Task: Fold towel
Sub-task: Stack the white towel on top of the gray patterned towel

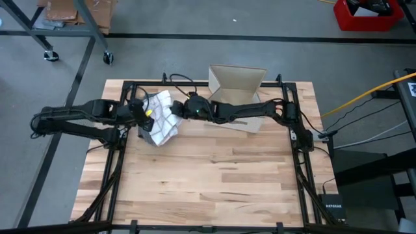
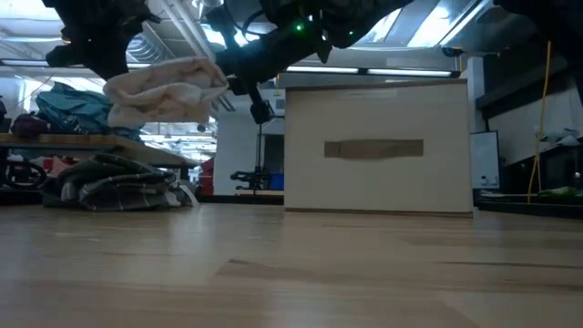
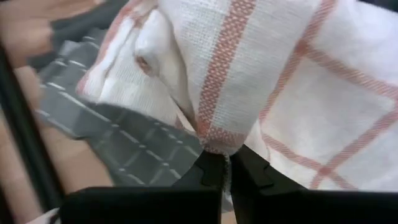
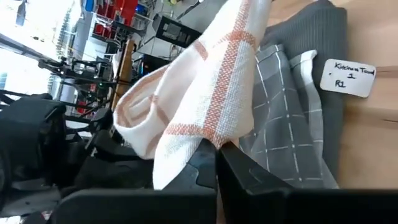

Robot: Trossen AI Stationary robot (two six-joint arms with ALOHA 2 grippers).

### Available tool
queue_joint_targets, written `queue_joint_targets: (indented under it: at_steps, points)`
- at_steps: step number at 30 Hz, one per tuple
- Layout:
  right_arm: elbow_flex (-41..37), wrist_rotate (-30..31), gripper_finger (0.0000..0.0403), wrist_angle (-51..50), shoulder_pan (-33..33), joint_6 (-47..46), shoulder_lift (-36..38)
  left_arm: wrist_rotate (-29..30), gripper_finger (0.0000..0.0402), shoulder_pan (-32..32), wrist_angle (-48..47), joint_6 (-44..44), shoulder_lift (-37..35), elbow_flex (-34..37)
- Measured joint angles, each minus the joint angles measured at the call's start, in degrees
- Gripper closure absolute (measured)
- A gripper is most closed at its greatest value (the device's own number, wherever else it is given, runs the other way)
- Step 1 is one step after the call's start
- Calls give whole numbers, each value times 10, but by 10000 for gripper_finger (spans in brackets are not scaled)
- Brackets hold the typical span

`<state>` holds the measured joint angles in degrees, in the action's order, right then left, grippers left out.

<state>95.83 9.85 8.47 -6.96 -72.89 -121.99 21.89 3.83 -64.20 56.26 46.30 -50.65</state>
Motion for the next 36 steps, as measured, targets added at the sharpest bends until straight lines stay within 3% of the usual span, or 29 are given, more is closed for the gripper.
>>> queue_joint_targets:
  at_steps: [10, 15, 19, 28, 36]
  points:
    - [24, -13, 400, 24, 10, -62, -55, 1, 401, 70, -49, -74, -8, -1]
    - [86, -9, 400, 34, 10, -63, -88, 6, 401, 107, -64, -110, -8, -1]
    - [142, -10, 400, -14, 9, -63, -126, 19, 401, 135, -77, -128, -8, 0]
    - [176, -3, 400, -86, 9, -60, -156, 27, 401, 174, -59, -158, -3, 49]
    - [176, 30, 400, -161, 9, -48, -155, 31, 401, 174, 50, -180, -2, 123]
